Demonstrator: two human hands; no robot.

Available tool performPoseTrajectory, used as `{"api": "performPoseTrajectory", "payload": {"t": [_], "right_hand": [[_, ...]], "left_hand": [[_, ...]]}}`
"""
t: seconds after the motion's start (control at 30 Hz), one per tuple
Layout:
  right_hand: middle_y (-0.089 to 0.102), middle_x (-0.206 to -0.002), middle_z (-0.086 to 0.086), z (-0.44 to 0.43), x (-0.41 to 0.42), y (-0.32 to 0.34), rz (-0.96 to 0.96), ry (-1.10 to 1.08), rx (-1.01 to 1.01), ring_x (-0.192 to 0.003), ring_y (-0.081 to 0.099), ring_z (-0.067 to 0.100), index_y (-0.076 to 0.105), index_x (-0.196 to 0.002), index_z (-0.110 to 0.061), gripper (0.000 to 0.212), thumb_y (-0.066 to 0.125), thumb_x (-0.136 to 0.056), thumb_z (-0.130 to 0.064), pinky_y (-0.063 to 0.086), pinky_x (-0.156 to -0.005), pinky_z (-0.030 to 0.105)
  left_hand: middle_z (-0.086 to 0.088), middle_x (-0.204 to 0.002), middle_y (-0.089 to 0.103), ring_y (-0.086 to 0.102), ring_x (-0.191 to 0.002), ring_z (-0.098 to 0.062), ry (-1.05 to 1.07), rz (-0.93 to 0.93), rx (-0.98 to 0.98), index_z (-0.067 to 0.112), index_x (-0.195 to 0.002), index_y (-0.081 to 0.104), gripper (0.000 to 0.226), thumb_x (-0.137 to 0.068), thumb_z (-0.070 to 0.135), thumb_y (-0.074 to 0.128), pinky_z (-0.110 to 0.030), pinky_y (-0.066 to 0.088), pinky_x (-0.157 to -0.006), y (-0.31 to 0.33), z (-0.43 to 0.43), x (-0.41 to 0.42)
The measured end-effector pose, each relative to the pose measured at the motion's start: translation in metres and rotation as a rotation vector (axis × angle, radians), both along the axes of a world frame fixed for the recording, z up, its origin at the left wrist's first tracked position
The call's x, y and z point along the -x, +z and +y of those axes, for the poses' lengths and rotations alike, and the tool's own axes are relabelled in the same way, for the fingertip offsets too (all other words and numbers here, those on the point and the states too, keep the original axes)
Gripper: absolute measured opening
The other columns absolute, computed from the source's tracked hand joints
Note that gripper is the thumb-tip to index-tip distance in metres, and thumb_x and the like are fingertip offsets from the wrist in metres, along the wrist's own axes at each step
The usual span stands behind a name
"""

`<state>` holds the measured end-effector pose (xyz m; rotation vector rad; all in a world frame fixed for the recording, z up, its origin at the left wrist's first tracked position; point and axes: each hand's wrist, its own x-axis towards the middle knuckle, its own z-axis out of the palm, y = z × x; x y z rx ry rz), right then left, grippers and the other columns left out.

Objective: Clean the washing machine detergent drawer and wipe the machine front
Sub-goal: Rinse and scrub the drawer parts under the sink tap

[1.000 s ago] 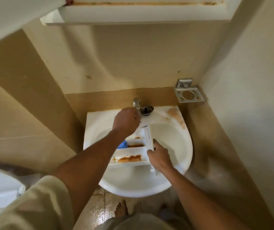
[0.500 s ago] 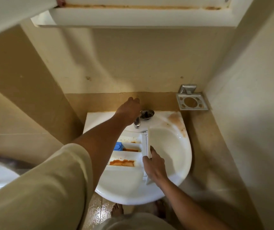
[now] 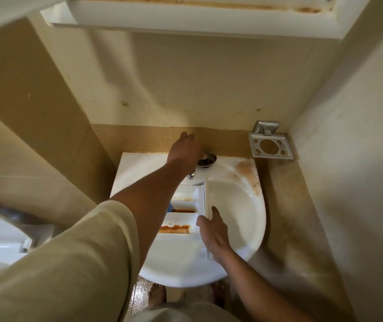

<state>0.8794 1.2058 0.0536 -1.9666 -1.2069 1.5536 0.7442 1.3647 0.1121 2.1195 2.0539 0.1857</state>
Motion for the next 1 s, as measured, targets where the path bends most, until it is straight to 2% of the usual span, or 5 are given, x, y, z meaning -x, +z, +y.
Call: {"api": "performPoseTrajectory", "payload": {"t": [0.17,0.47,0.6,0.73,1.0], "right_hand": [[0.054,-0.134,0.004,0.005,-0.002,0.003,0.050,-0.096,0.020,-0.099,0.047,0.021,0.040,-0.150,-0.032,0.065,0.054,-0.087,-0.027,0.042,-0.083,0.035],[0.051,-0.090,-0.022,0.008,0.001,0.011,0.112,-0.199,0.018,-0.088,0.056,0.014,0.053,-0.137,-0.034,0.062,0.058,-0.075,-0.028,0.053,-0.086,0.041],[0.065,-0.109,-0.003,0.010,-0.007,0.016,0.125,-0.239,0.029,-0.096,0.062,0.022,0.062,-0.126,-0.031,0.056,0.060,-0.070,-0.029,0.054,-0.082,0.037],[0.069,-0.100,0.006,0.014,-0.037,0.014,0.116,-0.264,0.037,-0.087,0.062,0.023,0.069,-0.093,-0.023,0.017,0.062,-0.078,-0.021,0.047,-0.065,0.033],[0.068,-0.102,0.001,0.013,-0.035,0.005,0.196,-0.209,0.050,-0.092,0.058,0.021,0.071,-0.097,-0.022,0.020,0.062,-0.078,-0.019,0.043,-0.071,0.032]], "left_hand": [[-0.010,-0.120,0.056,0.044,-0.122,-0.026,0.050,-0.061,-0.006,0.008,-0.116,0.073,0.037,-0.098,0.038,0.061,-0.035,0.047,-0.088,-0.003,0.000,-0.004],[-0.007,-0.122,0.057,0.041,-0.123,-0.026,0.008,-0.025,0.006,0.012,-0.119,0.071,0.039,-0.102,0.041,0.052,-0.033,0.045,-0.093,0.000,-0.003,0.002],[-0.005,-0.124,0.057,0.042,-0.121,-0.024,0.004,-0.082,0.016,0.015,-0.123,0.070,0.038,-0.100,0.042,0.055,-0.034,0.046,-0.093,0.002,-0.001,0.007],[-0.006,-0.125,0.055,0.042,-0.121,-0.023,0.010,-0.092,0.038,0.012,-0.124,0.068,0.038,-0.099,0.037,0.056,-0.033,0.045,-0.092,0.004,0.001,0.007],[-0.005,-0.114,0.054,0.049,-0.102,-0.021,0.038,-0.119,0.100,0.008,-0.111,0.067,0.029,-0.089,0.027,0.065,-0.028,0.041,-0.076,0.005,0.002,0.005]]}}
